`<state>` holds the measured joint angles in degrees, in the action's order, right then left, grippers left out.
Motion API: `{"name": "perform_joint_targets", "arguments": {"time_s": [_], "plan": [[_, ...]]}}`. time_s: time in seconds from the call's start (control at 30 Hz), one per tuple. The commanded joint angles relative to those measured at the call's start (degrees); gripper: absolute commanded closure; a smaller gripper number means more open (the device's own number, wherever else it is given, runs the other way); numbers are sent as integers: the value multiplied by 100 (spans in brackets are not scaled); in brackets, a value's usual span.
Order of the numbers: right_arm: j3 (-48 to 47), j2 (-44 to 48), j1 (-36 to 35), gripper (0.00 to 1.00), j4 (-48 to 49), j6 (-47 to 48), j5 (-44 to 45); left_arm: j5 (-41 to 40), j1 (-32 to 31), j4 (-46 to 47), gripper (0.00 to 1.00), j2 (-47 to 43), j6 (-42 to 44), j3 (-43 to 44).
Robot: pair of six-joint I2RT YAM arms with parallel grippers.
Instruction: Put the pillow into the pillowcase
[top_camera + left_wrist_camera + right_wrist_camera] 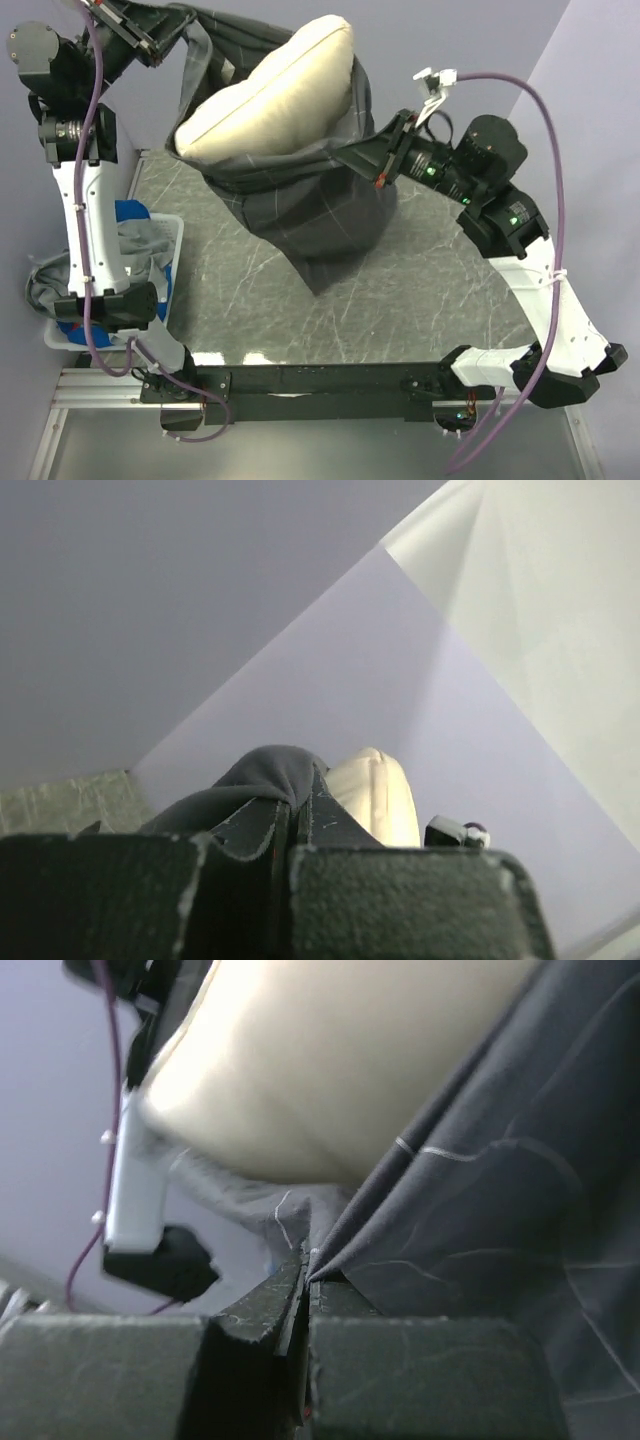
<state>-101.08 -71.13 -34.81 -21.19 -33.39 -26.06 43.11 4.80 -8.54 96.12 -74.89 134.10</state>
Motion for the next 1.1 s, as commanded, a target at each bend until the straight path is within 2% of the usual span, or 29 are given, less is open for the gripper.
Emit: {"name": "perform_joint_targets", "arguments": {"time_s": [0.0, 0.03, 0.07, 0.1, 0.17, 0.23, 0.27, 0.3, 0.33, 0.37, 0.43, 0.5, 0.57, 0.6, 0.67, 0.7, 0.73, 0.8, 0.83, 0.87, 0.93, 1.0, 1.07], "plan": [[-711, 152, 953, 100, -1, 405, 106, -365, -206, 1146, 99, -31, -283, 116], [-581, 205, 1994, 100, 253, -232, -316, -478, -634, 874, 99, -145, 68, 116], [-519, 188, 2552, 100, 499, -534, -677, -636, -855, 532, 99, -215, 680, -41], [-518, 135, 2932, 100, 737, -764, -1177, -785, -1058, 354, 99, -286, 852, -155], [-632, -76, 3443, 100, 896, -1291, -1584, -848, -1419, 309, 99, -383, 1063, -419], [-267, 46, 3263, 100, 1458, -1599, -1736, -945, -1517, 72, 99, -252, 1204, -315], [-142, 125, 2678, 100, 1538, -1470, -1631, -1006, -1473, -42, 99, -164, 1318, -27], [-123, 161, 2176, 100, 1060, -1173, -1395, -1033, -1403, -121, 99, -76, 1302, 97], [-279, 161, 1745, 100, 742, -500, -714, -981, -1159, 43, 99, 29, 1223, 133], [-316, 161, 984, 100, 539, -276, -524, -928, -1017, 228, 99, 47, 944, 47], [-159, 213, 704, 100, 457, -125, -391, -892, -604, 579, 99, 48, 670, -77], [-183, 258, 773, 100, 276, 15, -295, -980, -498, 520, 99, 56, 607, -86], [-447, 232, 1158, 100, -42, 210, -222, -902, -689, 555, 99, 30, 747, -243], [-465, 232, 1943, 100, 140, 71, -467, -945, -1074, 372, 99, 21, 939, -227], [-273, 267, 2782, 100, 718, -841, -1413, -1416, -1550, -311, 99, 4, 1727, -122], [-194, 241, 3448, 100, 1148, -1158, -1663, -1515, -1961, -394, 99, -14, 1889, -147], [-184, 145, 3698, 100, 1326, -1640, -1865, -1560, -2087, -429, 99, -23, 1986, -235], [-132, 117, 3745, 100, 1774, -1942, -2166, -1718, -2263, -500, 99, 12, 2084, -271], [-140, 117, 3457, 100, 1794, -1926, -2123, -1823, -2290, -561, 99, 47, 2197, -227], [-210, 91, 3202, 100, 1698, -1787, -1965, -2041, -2290, -640, 99, 91, 2242, -192], [-762, -84, 2719, 100, 769, -1008, -1667, -2219, -2290, -956, 99, 188, 2312, -235], [-1149, -225, 2794, 100, 389, -784, -1516, -2194, -2325, -940, 99, 197, 2286, -498], [-1300, -330, 3363, 100, 667, -1282, -1786, -2193, -2439, -904, 99, 188, 2338, -920]]}}
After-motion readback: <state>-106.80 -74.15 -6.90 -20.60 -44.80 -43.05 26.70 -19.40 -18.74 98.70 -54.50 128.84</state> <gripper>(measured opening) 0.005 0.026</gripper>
